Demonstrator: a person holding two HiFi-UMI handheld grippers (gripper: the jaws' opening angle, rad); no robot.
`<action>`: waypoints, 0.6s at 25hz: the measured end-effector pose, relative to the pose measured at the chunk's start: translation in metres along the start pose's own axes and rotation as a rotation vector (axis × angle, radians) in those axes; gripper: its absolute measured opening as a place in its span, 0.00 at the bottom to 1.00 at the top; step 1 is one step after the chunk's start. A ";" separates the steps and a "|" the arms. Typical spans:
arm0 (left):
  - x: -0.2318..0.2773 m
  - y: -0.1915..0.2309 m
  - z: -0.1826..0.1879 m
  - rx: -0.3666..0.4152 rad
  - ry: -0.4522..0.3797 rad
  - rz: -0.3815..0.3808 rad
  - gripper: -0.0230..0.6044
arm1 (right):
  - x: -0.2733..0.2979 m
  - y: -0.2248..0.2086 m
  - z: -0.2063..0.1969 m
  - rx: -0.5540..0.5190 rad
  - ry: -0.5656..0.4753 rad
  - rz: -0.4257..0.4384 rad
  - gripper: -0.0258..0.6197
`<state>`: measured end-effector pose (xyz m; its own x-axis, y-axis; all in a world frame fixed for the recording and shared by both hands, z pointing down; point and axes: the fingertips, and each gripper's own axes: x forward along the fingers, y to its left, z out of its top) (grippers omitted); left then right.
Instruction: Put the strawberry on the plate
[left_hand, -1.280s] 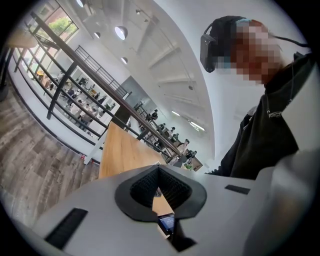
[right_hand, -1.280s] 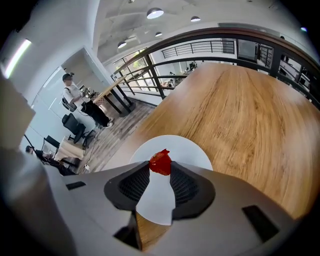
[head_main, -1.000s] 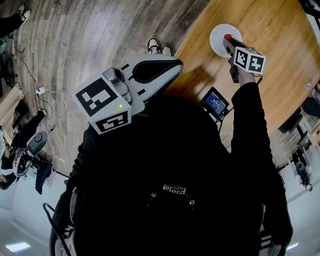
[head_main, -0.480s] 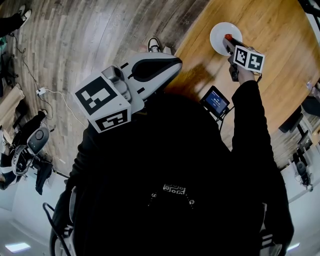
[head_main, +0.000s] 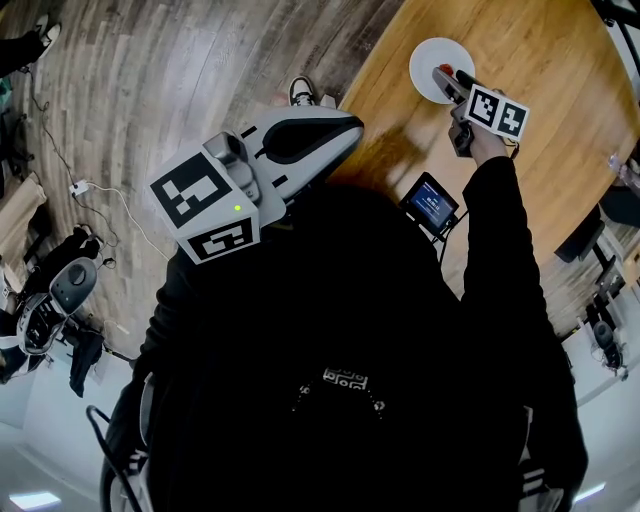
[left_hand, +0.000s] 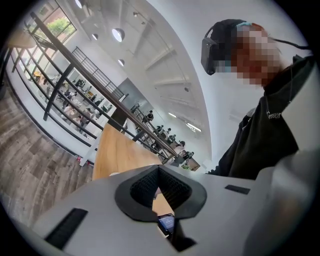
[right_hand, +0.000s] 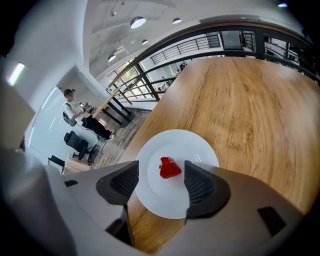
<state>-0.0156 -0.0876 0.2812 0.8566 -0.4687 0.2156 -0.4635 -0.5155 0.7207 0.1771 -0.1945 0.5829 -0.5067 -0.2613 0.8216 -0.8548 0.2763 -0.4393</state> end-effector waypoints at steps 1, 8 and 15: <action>-0.001 -0.001 0.000 0.003 -0.002 -0.003 0.03 | -0.001 0.003 0.000 -0.006 -0.001 0.000 0.46; -0.004 -0.009 0.001 0.041 0.000 -0.029 0.03 | -0.013 0.016 0.004 0.038 -0.064 0.026 0.50; 0.019 -0.009 0.013 0.085 0.032 -0.060 0.03 | -0.029 -0.004 0.018 0.062 -0.113 0.011 0.52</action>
<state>0.0024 -0.1009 0.2705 0.8895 -0.4127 0.1959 -0.4276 -0.6013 0.6750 0.1936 -0.2048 0.5541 -0.5227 -0.3617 0.7720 -0.8525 0.2231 -0.4727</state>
